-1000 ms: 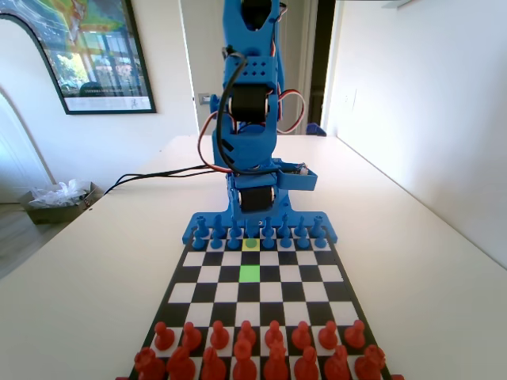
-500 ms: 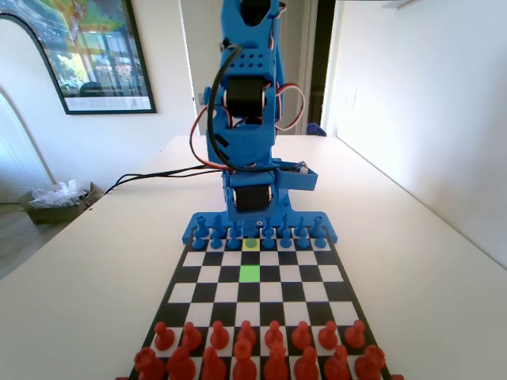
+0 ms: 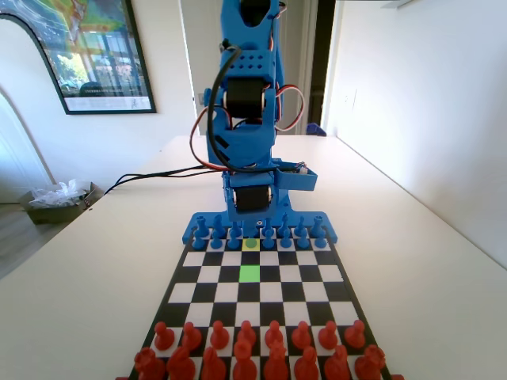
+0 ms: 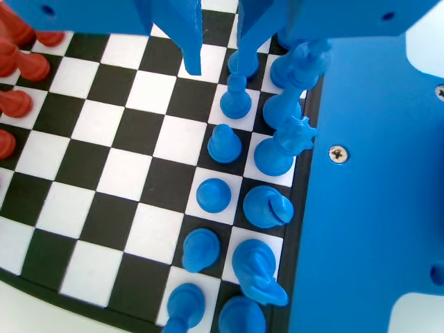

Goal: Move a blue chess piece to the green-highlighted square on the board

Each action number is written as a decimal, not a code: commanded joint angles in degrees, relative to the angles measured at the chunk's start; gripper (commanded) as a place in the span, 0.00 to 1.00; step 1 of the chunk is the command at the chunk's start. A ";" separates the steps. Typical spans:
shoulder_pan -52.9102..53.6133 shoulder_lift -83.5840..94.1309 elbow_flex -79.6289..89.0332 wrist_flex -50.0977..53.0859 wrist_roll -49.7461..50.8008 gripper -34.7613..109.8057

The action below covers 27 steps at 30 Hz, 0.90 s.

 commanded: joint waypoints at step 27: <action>0.53 -3.78 1.85 -5.19 -0.97 0.30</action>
